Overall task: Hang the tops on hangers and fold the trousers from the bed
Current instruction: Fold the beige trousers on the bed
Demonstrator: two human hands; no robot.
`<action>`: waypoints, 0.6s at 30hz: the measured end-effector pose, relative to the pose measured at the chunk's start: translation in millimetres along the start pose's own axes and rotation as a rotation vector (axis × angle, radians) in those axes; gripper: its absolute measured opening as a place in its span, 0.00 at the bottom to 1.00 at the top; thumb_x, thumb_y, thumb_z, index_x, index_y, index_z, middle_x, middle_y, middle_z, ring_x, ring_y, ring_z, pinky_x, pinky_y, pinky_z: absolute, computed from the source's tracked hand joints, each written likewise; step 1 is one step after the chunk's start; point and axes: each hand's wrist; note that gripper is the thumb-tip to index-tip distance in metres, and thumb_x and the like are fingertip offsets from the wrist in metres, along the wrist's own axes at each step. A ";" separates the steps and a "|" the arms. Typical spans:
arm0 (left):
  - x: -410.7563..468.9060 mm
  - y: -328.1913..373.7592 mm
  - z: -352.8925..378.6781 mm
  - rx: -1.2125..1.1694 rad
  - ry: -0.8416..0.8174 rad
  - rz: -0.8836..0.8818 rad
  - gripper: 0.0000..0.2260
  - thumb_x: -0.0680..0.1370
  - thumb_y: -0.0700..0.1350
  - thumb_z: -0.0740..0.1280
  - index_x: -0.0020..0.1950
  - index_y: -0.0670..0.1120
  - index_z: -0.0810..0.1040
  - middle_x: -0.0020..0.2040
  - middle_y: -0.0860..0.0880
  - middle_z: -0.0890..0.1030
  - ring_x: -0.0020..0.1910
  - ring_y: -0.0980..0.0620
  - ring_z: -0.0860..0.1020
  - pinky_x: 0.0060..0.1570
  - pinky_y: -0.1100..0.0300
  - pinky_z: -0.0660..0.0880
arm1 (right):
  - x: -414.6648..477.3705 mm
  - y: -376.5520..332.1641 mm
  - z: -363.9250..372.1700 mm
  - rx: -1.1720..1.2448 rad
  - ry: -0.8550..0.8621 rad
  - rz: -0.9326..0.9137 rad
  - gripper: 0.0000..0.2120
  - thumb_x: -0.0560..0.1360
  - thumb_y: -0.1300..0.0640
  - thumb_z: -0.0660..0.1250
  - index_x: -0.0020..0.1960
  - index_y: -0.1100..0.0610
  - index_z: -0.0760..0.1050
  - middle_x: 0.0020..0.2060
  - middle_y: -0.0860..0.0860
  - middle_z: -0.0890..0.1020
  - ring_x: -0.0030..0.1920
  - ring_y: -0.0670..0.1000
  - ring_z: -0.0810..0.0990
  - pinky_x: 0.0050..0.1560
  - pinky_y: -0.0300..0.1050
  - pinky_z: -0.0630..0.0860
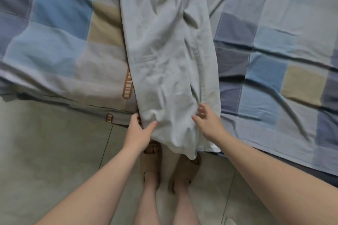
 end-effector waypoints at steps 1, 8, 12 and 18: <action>6.9 -0.6 4.1 -0.009 0.003 0.023 0.20 0.75 0.50 0.76 0.62 0.52 0.71 0.55 0.58 0.78 0.58 0.52 0.79 0.51 0.59 0.76 | 7.0 2.7 6.0 -0.017 -0.006 -0.016 0.30 0.79 0.50 0.68 0.78 0.50 0.61 0.70 0.49 0.73 0.68 0.51 0.74 0.68 0.53 0.73; 15.6 -1.0 13.4 -0.079 -0.062 0.030 0.12 0.76 0.48 0.74 0.57 0.47 0.79 0.51 0.53 0.82 0.51 0.52 0.81 0.52 0.56 0.77 | 36.9 -2.4 23.4 0.059 -0.035 0.069 0.24 0.74 0.50 0.74 0.66 0.55 0.72 0.59 0.52 0.80 0.57 0.55 0.81 0.60 0.57 0.78; -6.2 -1.4 13.0 -0.201 -0.076 0.057 0.01 0.79 0.47 0.72 0.49 0.53 0.81 0.47 0.59 0.84 0.48 0.57 0.83 0.45 0.63 0.79 | 17.9 -8.8 15.4 0.195 0.006 -0.005 0.10 0.79 0.54 0.68 0.59 0.52 0.78 0.51 0.49 0.84 0.52 0.54 0.83 0.53 0.53 0.81; -38.0 17.1 45.6 -0.285 -0.093 0.137 0.03 0.82 0.45 0.68 0.52 0.52 0.80 0.48 0.59 0.84 0.46 0.66 0.82 0.43 0.70 0.77 | -13.5 13.2 -34.3 0.049 0.267 -0.221 0.07 0.81 0.51 0.64 0.45 0.43 0.76 0.38 0.36 0.81 0.41 0.35 0.77 0.36 0.31 0.69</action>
Point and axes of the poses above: each hand's wrist, its own x-axis towards the middle knuckle, its own z-axis out of the palm, y = z × x
